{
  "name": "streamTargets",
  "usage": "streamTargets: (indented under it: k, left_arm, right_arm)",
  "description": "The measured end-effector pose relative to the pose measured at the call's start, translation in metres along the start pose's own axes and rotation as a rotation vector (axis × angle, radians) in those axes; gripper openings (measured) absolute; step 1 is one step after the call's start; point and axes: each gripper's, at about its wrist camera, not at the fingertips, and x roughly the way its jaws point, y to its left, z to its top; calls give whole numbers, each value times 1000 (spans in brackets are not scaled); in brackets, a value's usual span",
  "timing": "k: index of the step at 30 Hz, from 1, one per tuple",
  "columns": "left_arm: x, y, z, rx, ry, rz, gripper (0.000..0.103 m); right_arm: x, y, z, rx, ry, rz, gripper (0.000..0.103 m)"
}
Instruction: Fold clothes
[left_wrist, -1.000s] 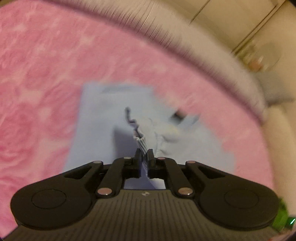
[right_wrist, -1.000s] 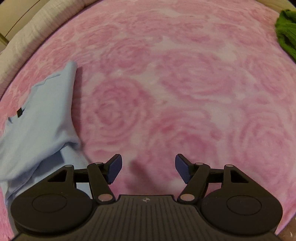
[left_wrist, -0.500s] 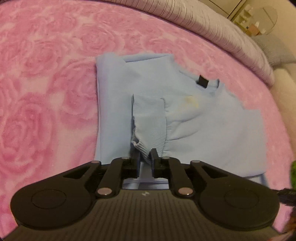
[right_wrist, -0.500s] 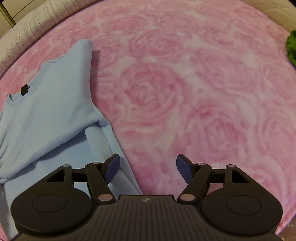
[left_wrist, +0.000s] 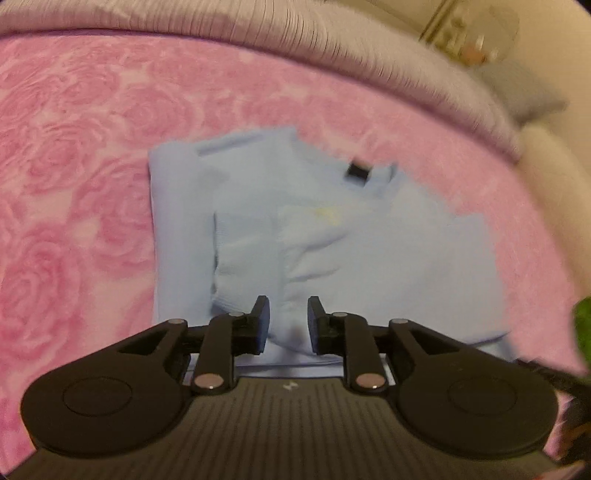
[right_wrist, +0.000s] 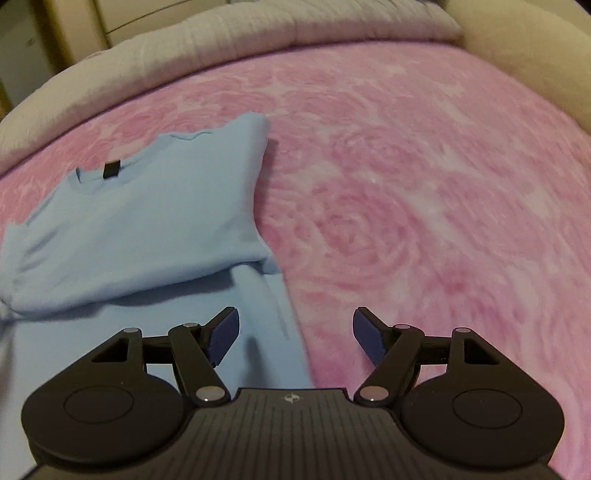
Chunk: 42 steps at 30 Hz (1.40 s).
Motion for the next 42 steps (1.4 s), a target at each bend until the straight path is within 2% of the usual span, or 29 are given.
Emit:
streamTargets:
  k: [2,3,4,5,8,11,17,23,30,35,42]
  left_arm:
    - [0,5,-12,46,-3,0,21]
    - [-7,8,-17,49,-3,15,18]
    - [-17,10,-22,64,-3,64,15]
    - [-29,12,-26,81,-22,99,16]
    - [-68,24,-41,79,-74,132,27]
    - [-96,25,-62,112,-120,146,27]
    - [-161,25,-118,77,-246,66,27]
    - [-212,10,-176,39,-261,89,37]
    - [-262,-10,-238,7,-278,106,39]
    - [-278,-25,-264,39,-286,118,42]
    - [-291,-33,-281,67,-302,135,44]
  right_arm:
    - [12,-9,-8,-34,-21,0,71]
    - [12,-13,-12,-42,-42,12,74]
    - [12,-17,-16,-49,-63,24,75]
    - [11,-21,-20,-56,-83,34,75]
    - [-3,-26,-27,-50,-130,37,75]
    - [-26,-24,-40,-47,-203,53,75]
    - [-84,-8,-83,8,-311,67,75]
    - [-160,21,-129,85,-296,129,79]
    - [-212,50,-173,22,-290,99,82]
    - [-240,51,-199,18,-305,87,83]
    - [-256,47,-216,39,-320,71,83]
